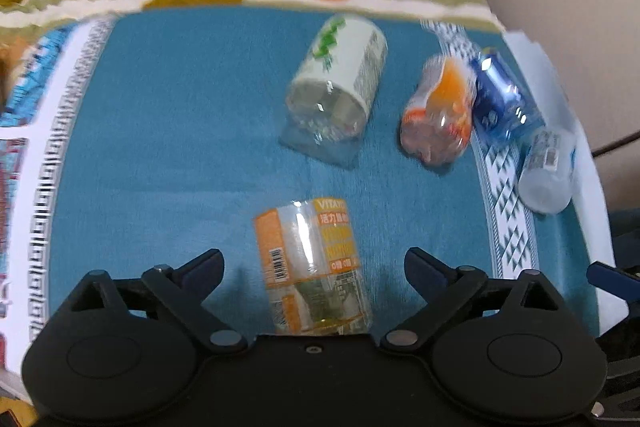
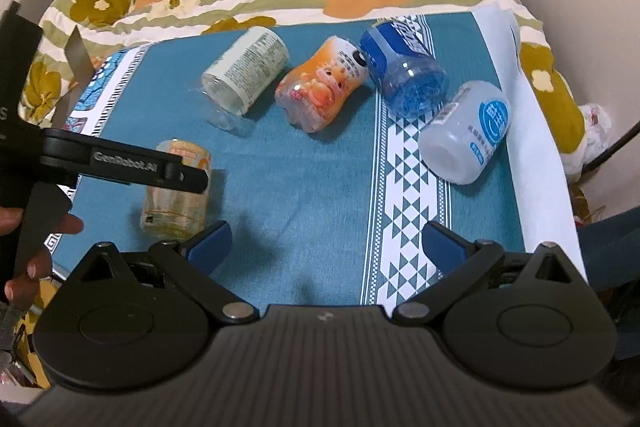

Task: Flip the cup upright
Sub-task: 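Lower the cup onto the mat and open the left gripper, then close the right gripper around the body of the lying cup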

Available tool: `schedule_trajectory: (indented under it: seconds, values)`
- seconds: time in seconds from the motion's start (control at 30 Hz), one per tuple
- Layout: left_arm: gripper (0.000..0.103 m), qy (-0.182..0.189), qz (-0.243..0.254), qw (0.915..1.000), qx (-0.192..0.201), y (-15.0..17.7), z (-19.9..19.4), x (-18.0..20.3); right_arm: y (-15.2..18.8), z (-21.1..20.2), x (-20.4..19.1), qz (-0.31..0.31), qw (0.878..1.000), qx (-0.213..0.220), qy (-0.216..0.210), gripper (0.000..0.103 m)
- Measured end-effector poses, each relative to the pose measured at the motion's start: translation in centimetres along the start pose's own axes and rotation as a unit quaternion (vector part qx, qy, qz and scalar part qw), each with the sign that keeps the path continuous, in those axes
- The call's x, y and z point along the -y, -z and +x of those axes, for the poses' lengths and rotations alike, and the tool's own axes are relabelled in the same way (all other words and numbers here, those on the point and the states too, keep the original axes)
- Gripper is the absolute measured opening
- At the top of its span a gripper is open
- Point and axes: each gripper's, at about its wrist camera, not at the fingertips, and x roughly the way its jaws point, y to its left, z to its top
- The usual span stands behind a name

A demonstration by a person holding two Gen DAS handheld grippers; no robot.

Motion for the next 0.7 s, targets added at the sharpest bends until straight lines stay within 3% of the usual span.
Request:
schedule_trajectory:
  seconds: [0.27,0.53,0.7]
  values:
    - [0.103,-0.04,-0.016,0.997,0.064,1.8,-6.4,-2.0,-2.4,-1.2,-3.2,-0.048,0.999,-0.008,-0.016,0.103]
    - [0.103,-0.052,-0.015,0.9951,0.083,4.8,-7.5,-6.4,-4.9,1.7,-7.2,-0.034,0.997,-0.06,-0.044,0.103]
    - [0.103,-0.038,-0.035,0.9954,0.081,6.6,-6.9,-9.8,-6.5,5.1,-9.9,-0.028,0.994,-0.093,-0.049,0.103]
